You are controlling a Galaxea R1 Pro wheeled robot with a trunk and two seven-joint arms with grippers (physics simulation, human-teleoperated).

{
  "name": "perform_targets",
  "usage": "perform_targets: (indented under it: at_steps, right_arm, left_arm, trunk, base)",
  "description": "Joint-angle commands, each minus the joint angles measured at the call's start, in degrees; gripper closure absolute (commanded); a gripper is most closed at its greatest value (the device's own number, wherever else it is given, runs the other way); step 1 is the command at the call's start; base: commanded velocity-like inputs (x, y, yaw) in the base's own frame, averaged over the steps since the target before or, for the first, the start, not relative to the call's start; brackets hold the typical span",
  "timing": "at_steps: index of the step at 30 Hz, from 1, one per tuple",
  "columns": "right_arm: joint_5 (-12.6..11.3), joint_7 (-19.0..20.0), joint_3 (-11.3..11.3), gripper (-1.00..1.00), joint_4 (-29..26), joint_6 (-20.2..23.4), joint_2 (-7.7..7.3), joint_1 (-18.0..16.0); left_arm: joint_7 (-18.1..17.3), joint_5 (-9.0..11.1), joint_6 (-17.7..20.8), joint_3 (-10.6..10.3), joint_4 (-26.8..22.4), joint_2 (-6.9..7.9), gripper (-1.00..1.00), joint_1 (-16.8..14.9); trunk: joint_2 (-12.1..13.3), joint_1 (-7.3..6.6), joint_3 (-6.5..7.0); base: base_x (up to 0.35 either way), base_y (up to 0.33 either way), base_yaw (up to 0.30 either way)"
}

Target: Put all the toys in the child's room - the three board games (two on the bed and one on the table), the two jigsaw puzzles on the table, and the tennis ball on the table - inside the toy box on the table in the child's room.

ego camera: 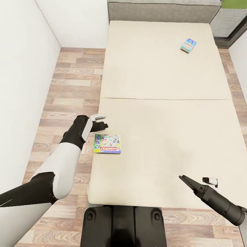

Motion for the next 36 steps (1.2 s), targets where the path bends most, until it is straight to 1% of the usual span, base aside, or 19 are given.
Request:
perform_targets:
  at_steps: [1,22,26,33,36]
  right_arm:
    - [-0.14,0.06,-0.03,-1.00,0.00,0.32,-0.01,-0.02]
    - [-0.25,0.41,-0.04,-1.00,-0.17,0.40,-0.01,-0.02]
    - [-0.29,1.89,-0.04,-1.00,-0.31,0.50,-0.01,-0.02]
    - [-0.28,6.62,-0.09,-1.00,-0.55,1.47,-0.07,0.00]
    - [-0.25,7.99,-0.11,-1.00,-0.58,1.94,-0.09,0.08]
  left_arm:
    - [0.17,0.02,0.34,0.29,-0.20,-0.08,-1.00,-0.03]
    - [0.29,0.02,0.61,0.12,-0.71,-0.08,-1.00,-0.09]
    - [0.32,0.02,0.58,-0.48,-0.72,-0.08,-1.00,-0.11]
    - [0.31,0.02,0.47,-2.09,-0.82,-0.08,-1.00,-0.12]
    - [0.32,0.02,0.43,-2.45,-0.86,-0.08,-1.00,-0.17]
  trunk:
    - [-0.09,0.03,-0.16]
    - [-0.09,0.03,-2.09]
    - [-0.09,0.03,-2.46]
    - [-0.09,0.03,-3.11]
    - [-0.09,0.03,-3.38]
  base:
    - [0.000,0.000,0.000]
    - [0.000,0.000,0.000]
    - [0.000,0.000,0.000]
    - [0.000,0.000,0.000]
    - [0.000,0.000,0.000]
